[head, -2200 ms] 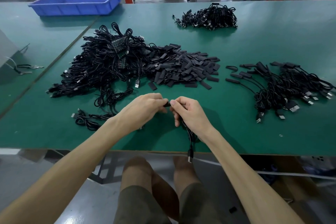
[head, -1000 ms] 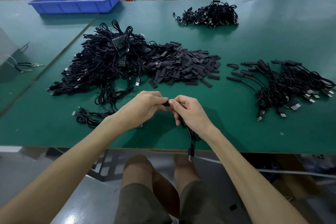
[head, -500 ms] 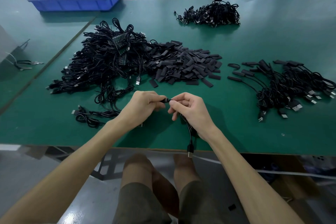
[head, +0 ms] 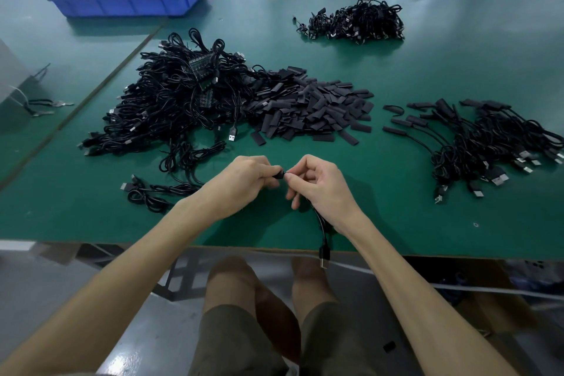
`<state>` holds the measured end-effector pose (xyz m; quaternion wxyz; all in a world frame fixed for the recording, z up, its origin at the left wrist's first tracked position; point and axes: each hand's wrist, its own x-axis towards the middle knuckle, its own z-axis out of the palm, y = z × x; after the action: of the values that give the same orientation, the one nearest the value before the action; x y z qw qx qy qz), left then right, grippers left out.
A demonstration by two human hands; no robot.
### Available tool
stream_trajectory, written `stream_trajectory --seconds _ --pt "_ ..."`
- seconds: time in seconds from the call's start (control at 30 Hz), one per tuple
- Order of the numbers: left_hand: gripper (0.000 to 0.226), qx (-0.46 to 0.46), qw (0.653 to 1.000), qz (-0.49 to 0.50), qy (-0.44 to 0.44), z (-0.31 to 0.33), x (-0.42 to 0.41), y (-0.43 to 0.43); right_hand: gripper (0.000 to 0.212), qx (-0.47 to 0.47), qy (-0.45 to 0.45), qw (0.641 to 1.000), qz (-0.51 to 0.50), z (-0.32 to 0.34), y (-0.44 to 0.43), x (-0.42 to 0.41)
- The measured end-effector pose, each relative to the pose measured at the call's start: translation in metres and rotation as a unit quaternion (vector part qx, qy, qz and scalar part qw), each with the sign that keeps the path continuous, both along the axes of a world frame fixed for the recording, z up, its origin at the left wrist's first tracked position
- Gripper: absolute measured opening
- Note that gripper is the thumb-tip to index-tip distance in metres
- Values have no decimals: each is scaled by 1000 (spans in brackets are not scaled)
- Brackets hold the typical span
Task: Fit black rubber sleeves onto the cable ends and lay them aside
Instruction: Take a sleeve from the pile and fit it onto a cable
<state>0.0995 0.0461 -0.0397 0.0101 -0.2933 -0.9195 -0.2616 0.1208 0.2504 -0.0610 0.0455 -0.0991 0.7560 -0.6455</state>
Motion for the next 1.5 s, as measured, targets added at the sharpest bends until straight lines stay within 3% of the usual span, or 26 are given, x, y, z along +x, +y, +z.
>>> stream_trajectory --seconds 0.27,0.53,0.67,0.83,0.97,1.5 --pt "19 -12 999 -5 -36 5 0 0 14 18 15 1000 10 0 -1 1" --pt "16 76 995 50 -51 -1 -2 -1 16 21 7 1000 -4 -2 -2 -2" --pt "18 155 981 85 -78 1 -2 -7 14 15 8 999 -28 -2 -2 -2" --pt "21 323 934 96 -122 1 2 -12 12 -16 1 999 -36 -2 -2 -3" --pt "21 393 904 82 -145 -1 5 -7 13 -28 -2 999 -35 -3 -2 -4" --pt "17 427 890 88 -132 -9 6 1 12 -40 -2 999 -36 -4 -2 -4"
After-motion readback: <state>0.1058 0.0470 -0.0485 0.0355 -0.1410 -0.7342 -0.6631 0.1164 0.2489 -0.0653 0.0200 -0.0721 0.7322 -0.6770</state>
